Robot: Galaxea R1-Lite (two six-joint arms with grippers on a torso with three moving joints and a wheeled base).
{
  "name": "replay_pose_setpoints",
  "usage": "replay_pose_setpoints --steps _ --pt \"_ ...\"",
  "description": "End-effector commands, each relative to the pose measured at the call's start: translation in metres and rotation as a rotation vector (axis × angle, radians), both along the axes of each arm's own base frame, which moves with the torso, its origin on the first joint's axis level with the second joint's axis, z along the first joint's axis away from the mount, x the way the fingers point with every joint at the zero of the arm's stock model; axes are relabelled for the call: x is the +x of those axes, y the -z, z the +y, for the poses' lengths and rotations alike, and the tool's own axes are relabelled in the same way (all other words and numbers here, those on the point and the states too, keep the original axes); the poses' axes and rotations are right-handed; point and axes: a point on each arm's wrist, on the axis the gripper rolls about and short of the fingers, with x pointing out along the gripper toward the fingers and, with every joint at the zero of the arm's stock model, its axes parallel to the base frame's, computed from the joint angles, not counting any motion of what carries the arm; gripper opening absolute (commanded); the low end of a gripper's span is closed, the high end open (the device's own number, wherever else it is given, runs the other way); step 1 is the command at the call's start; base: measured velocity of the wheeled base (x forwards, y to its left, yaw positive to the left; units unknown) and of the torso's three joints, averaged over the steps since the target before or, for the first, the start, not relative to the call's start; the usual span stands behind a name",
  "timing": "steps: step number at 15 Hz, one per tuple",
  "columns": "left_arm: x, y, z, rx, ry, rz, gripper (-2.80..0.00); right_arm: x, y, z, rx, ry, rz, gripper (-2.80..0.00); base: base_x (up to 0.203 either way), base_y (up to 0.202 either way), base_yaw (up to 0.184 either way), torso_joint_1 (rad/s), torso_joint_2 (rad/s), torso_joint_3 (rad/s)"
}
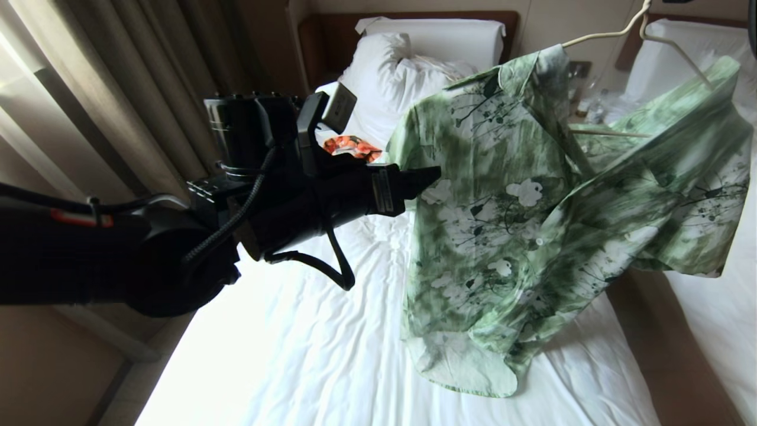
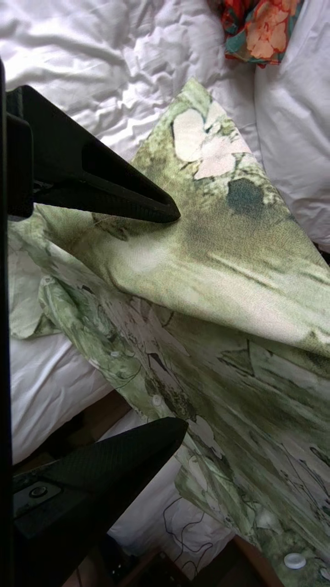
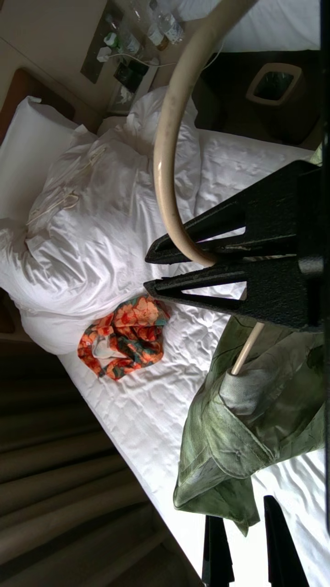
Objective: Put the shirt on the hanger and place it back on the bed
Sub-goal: Take the clothes hanger out of the clothes
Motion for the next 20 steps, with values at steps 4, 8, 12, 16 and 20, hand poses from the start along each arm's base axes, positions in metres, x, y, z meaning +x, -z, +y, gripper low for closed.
replay_pose_setpoints --steps 4,8,12,16,20 --pt "0.013 0.010 -0.010 -0.012 -0.016 -0.016 -2.80 0.001 0.000 0.000 -0.003 -0.001 0.002 -2.80 0.000 0.000 0.000 0.000 0.00 0.000" --pt "0.015 0.010 -0.009 -0.014 -0.021 -0.018 -2.80 0.002 0.002 0.001 -0.006 -0.003 0.007 -2.80 0.000 0.000 0.000 0.000 0.00 0.000" --pt "0.007 0.011 -0.003 -0.009 -0.027 0.002 -2.80 0.003 0.003 0.001 -0.006 -0.003 0.011 -2.80 0.000 0.000 0.000 0.000 0.00 0.000" --pt "-0.007 0.009 0.010 -0.025 -0.057 0.171 -2.80 0.004 0.002 -0.001 -0.007 -0.002 0.005 -2.80 0.000 0.000 0.000 0.000 0.00 0.000" --pt "0.004 0.018 0.021 -0.013 -0.100 0.200 -2.80 0.003 0.000 -0.005 -0.004 0.010 -0.004 -2.80 0.000 0.000 0.000 0.000 0.00 0.000"
